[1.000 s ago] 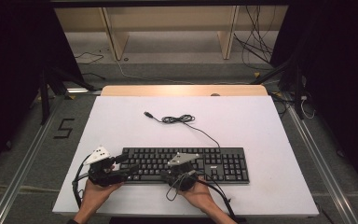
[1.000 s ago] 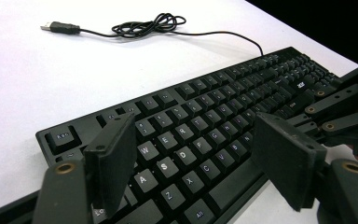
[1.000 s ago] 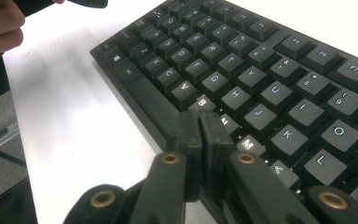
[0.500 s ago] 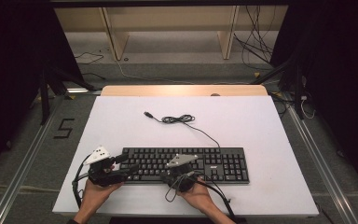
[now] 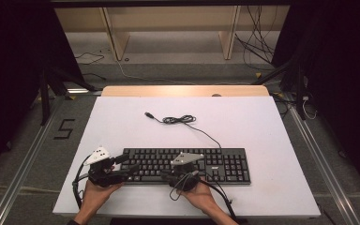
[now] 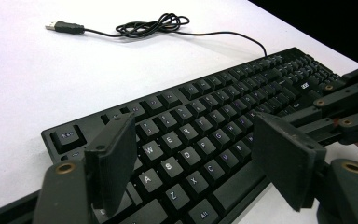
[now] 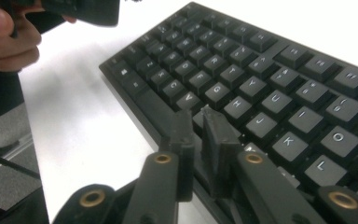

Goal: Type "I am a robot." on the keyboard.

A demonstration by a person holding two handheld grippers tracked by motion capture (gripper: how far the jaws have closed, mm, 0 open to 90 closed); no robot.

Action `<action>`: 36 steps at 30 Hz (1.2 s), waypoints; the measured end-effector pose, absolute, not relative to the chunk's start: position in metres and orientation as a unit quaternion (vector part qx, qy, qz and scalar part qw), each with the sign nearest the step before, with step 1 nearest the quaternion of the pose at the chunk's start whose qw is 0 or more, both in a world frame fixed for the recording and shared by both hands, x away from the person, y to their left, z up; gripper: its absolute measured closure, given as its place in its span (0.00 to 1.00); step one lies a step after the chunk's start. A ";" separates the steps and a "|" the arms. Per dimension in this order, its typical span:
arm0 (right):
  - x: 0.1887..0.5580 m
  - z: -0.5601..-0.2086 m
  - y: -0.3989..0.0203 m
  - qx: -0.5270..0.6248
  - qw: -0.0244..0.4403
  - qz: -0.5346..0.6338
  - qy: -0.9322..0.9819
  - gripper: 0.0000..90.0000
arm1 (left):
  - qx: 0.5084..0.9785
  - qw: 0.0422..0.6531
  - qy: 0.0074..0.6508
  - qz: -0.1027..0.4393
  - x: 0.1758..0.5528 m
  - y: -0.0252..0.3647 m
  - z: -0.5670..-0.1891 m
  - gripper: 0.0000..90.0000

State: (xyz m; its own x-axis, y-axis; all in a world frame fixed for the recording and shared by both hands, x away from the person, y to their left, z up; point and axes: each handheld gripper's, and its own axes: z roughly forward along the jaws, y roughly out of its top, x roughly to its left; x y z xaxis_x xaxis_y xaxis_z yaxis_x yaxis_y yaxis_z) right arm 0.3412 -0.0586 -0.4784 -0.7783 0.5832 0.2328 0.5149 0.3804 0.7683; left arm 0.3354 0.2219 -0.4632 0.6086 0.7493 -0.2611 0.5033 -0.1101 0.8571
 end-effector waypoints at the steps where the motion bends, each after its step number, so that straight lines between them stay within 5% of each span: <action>1: 0.341 -0.478 -0.059 0.331 0.037 0.449 0.829 0.88 | 0.736 0.513 0.426 0.119 0.335 0.222 -0.463 0.34; 19: 0.347 -0.467 -0.073 0.349 0.041 0.467 0.812 0.59 | 0.735 0.501 0.441 0.116 0.339 0.223 -0.466 0.44; 36: 0.347 -0.464 -0.077 0.352 0.046 0.472 0.807 0.44 | 0.753 0.457 0.460 0.110 0.349 0.223 -0.475 0.80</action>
State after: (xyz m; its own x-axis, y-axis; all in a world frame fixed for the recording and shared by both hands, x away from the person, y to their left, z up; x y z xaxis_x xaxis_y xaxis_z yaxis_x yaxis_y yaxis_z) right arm 0.3474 -0.0771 -0.4638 -0.7475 0.6122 0.2578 0.5251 0.3068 0.7938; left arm 0.3487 0.2226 -0.4750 0.5522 0.7941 -0.2540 0.5927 -0.1596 0.7895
